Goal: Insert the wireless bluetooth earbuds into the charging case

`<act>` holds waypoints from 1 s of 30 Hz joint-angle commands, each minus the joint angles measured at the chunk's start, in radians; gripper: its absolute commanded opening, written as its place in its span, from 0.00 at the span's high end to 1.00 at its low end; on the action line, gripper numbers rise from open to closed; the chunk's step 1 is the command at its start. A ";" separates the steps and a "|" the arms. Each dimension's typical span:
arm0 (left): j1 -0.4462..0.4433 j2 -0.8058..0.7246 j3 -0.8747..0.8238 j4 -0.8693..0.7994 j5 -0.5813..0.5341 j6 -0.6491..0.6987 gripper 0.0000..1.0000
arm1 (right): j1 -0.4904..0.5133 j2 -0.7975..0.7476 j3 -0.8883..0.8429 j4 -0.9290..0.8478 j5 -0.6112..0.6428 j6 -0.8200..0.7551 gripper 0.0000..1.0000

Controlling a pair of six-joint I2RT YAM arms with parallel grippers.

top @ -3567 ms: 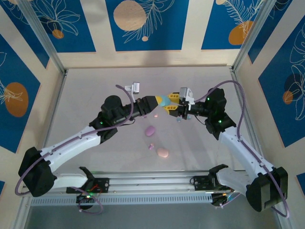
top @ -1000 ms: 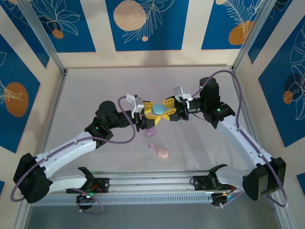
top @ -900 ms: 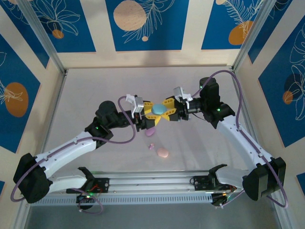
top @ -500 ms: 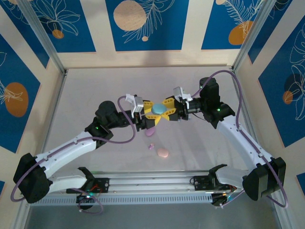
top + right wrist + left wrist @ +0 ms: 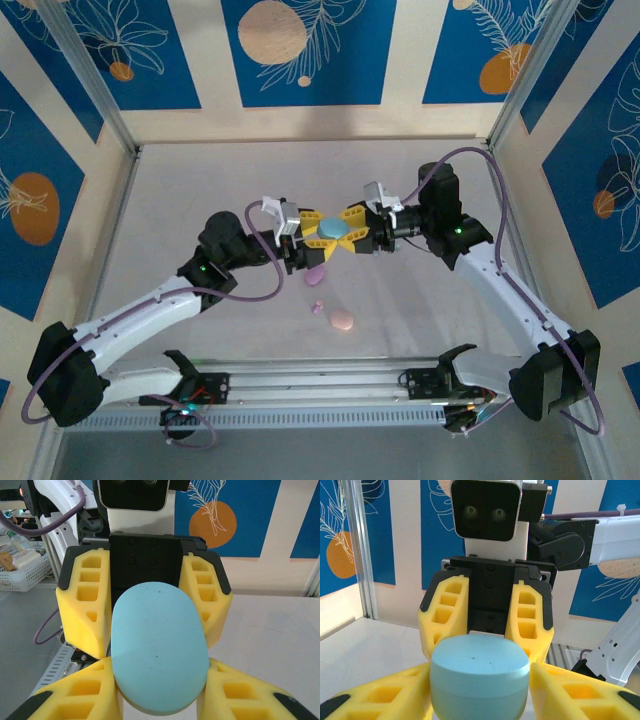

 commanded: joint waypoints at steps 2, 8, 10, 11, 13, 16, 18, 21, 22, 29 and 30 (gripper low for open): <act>-0.010 0.004 0.045 -0.023 0.045 0.024 0.48 | -0.003 -0.021 -0.013 0.023 -0.010 0.025 0.68; -0.013 0.003 0.047 -0.033 0.041 0.033 0.56 | -0.007 -0.014 -0.008 0.017 -0.020 0.036 0.68; -0.012 0.003 0.050 -0.033 0.041 0.033 0.59 | -0.007 -0.012 -0.007 0.017 -0.020 0.039 0.68; -0.012 0.003 0.049 -0.036 0.042 0.034 0.60 | -0.008 -0.010 -0.005 0.016 -0.022 0.043 0.68; -0.013 0.001 0.051 -0.043 0.043 0.035 0.65 | -0.009 -0.007 0.000 0.008 -0.027 0.043 0.68; -0.013 0.001 0.058 -0.060 0.045 0.041 0.71 | -0.007 0.001 0.012 -0.017 -0.029 0.039 0.67; -0.012 0.004 0.061 -0.068 0.045 0.042 0.75 | -0.005 0.006 0.018 -0.030 -0.027 0.036 0.67; -0.013 0.005 0.060 -0.070 0.044 0.043 0.79 | -0.004 0.005 0.023 -0.028 -0.008 0.063 0.63; -0.013 0.004 0.056 -0.068 0.045 0.042 0.80 | -0.007 0.004 0.027 -0.025 0.001 0.082 0.61; -0.014 -0.020 0.018 -0.056 0.054 0.057 0.82 | -0.046 0.032 0.087 -0.068 -0.029 0.236 0.50; -0.014 -0.023 0.015 -0.056 0.056 0.060 0.82 | -0.053 0.040 0.100 -0.082 -0.037 0.249 0.50</act>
